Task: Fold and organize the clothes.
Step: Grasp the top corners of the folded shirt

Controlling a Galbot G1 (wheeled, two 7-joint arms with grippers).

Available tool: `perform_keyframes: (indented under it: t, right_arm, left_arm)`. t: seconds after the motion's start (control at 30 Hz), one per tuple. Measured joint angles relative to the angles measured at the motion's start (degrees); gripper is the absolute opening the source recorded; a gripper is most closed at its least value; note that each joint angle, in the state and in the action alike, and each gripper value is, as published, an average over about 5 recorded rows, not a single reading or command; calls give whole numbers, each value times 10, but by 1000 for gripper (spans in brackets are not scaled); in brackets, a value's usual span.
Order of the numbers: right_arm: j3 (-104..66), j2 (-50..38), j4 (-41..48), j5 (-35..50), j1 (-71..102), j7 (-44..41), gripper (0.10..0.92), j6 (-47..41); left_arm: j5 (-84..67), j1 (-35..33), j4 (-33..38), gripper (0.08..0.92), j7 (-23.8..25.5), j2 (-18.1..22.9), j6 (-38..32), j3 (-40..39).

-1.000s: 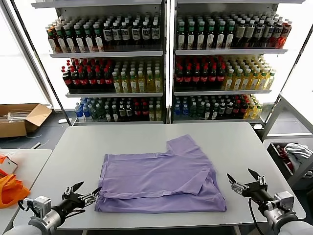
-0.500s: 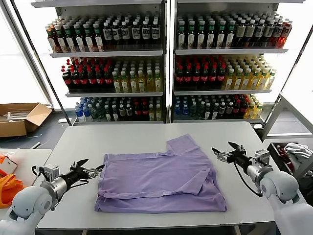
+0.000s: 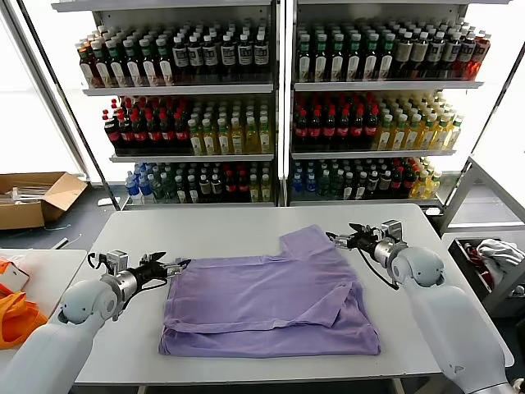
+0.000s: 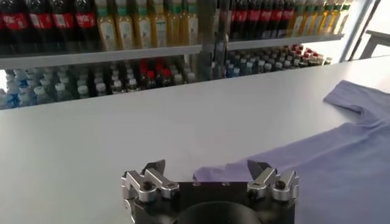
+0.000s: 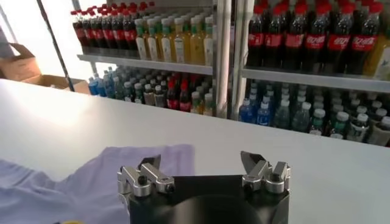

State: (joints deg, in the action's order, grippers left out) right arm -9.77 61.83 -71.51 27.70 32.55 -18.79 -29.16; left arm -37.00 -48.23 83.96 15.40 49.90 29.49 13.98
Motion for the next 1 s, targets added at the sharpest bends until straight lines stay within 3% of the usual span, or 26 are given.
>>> perform_keyframes:
  t: [0.4, 0.53, 0.8, 1.0]
  right_arm:
    - [47, 43, 93, -17, -57, 8, 823, 10]
    - [61, 60, 120, -21, -74, 12, 811, 14]
    - [78, 77, 149, -24, -89, 13, 603, 20]
    - [80, 79, 152, -17, -88, 16, 429, 21]
  left_arm:
    - [1, 26, -29, 819, -1, 11, -1, -28]
    - [1, 21, -30, 773, -1, 11, -2, -30]
    - [0, 7, -31, 611, -6, 13, -9, -29]
    - [-1, -2, -29, 439, -7, 11, -15, -27]
